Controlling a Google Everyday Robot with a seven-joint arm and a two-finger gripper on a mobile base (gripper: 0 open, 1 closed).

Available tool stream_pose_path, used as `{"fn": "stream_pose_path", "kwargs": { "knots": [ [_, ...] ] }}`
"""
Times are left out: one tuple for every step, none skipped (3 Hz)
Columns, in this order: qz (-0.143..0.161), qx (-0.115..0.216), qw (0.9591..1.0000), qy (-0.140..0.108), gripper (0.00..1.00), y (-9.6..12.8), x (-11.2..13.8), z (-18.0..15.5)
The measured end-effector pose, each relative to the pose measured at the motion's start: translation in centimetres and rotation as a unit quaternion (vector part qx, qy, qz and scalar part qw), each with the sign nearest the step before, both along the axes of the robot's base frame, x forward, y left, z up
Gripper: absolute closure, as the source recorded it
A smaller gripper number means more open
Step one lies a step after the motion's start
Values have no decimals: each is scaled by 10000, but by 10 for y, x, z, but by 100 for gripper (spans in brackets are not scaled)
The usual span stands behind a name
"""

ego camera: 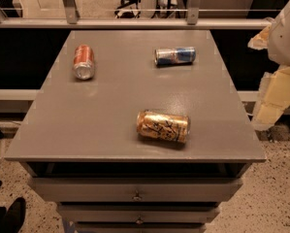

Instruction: Pick orange can

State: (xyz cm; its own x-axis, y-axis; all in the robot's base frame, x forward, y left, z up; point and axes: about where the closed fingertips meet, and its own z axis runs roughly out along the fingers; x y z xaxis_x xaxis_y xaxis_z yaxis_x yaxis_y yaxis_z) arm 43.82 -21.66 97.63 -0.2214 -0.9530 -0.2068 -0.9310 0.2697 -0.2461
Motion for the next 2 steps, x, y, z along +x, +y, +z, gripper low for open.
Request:
{"fn": "stream_pose_path", "kwargs": {
  "knots": [
    [0, 0, 10000, 0, 0, 0, 0, 0],
    [-117, 150, 9998, 117, 0, 18, 5, -20]
  ]
}}
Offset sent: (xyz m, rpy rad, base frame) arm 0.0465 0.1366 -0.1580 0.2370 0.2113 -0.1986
